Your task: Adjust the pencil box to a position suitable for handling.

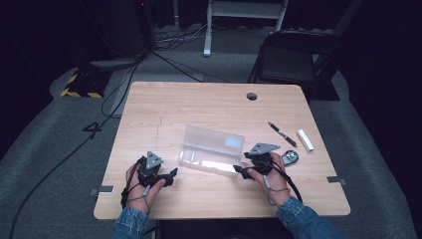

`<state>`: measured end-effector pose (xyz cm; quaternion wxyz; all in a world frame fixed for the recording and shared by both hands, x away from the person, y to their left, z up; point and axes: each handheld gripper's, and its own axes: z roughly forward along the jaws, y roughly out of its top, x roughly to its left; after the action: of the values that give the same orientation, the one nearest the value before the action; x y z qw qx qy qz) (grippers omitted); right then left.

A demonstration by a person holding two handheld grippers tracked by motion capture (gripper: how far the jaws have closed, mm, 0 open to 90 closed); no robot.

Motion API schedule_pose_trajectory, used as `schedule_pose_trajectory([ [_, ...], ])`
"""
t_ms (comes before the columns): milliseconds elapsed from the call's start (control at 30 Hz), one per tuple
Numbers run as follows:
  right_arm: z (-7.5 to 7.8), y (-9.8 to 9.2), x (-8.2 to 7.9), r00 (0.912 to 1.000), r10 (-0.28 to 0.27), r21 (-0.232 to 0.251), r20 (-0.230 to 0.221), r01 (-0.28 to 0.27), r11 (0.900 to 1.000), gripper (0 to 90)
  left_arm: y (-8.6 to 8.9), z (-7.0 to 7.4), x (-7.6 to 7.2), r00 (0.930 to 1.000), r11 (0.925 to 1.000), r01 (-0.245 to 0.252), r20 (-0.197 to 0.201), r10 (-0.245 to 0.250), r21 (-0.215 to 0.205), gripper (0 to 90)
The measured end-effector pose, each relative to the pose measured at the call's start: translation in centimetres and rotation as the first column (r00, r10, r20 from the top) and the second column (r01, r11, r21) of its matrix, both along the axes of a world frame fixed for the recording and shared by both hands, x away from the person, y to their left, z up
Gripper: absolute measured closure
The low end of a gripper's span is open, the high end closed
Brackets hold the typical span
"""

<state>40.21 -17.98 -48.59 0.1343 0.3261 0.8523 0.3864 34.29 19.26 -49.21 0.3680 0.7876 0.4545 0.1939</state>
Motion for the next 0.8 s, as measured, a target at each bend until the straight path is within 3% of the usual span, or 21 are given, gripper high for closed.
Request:
schedule_pose_trajectory([
  [133, -0.5, 0.2, 0.7, 0.9998, -0.005, -0.028, -0.019, 0.005, 1.0, 29.0, 0.2, -0.4, 0.0, 0.9997, 0.9994, 0.019, -0.014, -0.018, 0.031, 25.5],
  [467, -0.8, 0.7, 0.5, 0.9992, 0.02, -0.055, -0.034, -0.022, 0.998, 33.0, 0.8, -0.6, 0.0, 0.9997, 0.9996, 0.002, -0.023, -0.002, 0.027, 26.4],
  [800, -0.6, -0.6, -1.4, 0.9954, 0.078, -0.077, -0.056, -0.082, 0.994, 34.5, 1.2, -0.8, 0.0, 0.9997, 0.9987, -0.006, -0.025, 0.008, 0.05, 26.5],
])
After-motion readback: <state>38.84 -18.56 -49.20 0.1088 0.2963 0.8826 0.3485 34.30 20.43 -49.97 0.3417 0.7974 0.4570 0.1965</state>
